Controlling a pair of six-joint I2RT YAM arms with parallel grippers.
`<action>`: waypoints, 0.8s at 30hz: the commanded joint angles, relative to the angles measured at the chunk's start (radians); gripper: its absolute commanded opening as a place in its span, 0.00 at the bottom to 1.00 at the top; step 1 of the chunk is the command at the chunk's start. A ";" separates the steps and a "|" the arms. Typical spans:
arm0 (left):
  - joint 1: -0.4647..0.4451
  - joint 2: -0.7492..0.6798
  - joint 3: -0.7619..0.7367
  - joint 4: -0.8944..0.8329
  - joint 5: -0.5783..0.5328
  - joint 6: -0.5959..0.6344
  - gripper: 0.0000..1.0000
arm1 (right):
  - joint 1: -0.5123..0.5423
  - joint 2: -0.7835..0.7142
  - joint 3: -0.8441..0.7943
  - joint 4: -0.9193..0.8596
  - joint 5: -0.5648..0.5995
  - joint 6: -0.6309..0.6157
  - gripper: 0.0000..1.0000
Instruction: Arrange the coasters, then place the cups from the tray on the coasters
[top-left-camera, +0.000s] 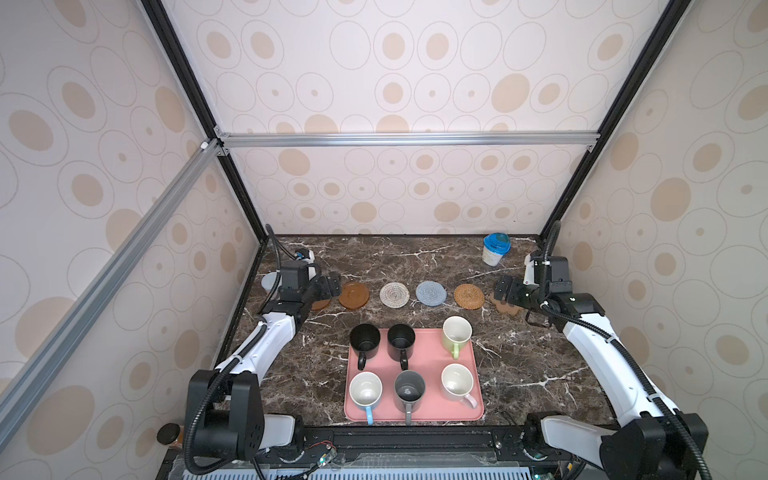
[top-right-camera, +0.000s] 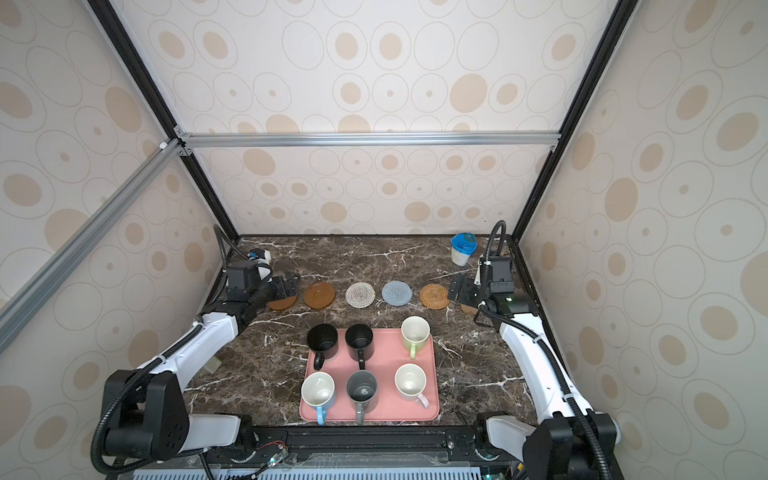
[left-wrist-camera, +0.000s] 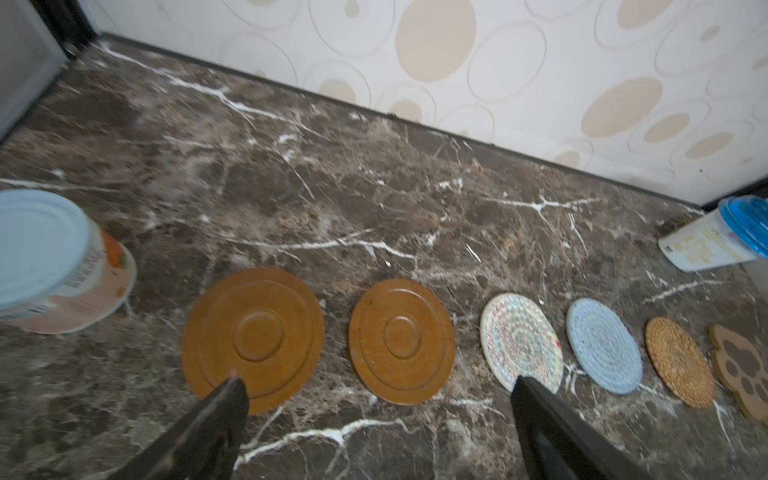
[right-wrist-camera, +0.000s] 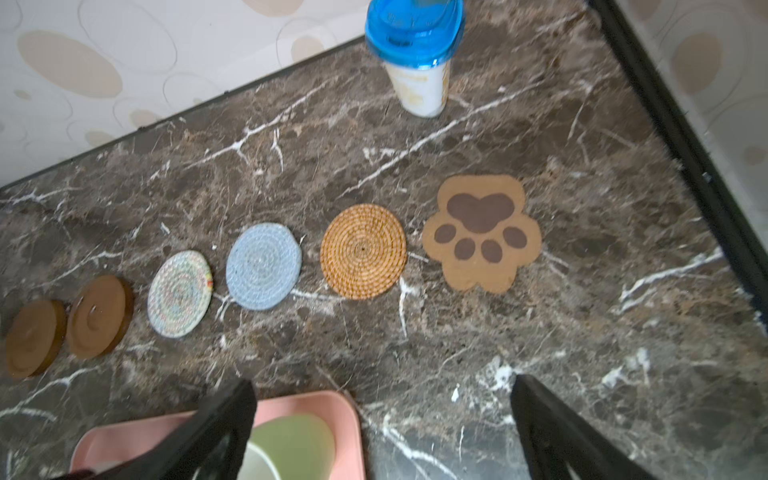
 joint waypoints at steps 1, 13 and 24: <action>-0.031 0.045 0.068 -0.058 0.051 -0.038 1.00 | 0.005 -0.008 0.027 -0.142 -0.173 0.007 1.00; -0.165 0.343 0.275 -0.084 0.110 -0.051 1.00 | 0.019 -0.140 -0.050 -0.189 -0.267 0.008 1.00; -0.211 0.571 0.465 -0.174 0.100 -0.080 1.00 | 0.022 -0.183 -0.077 -0.210 -0.320 0.034 1.00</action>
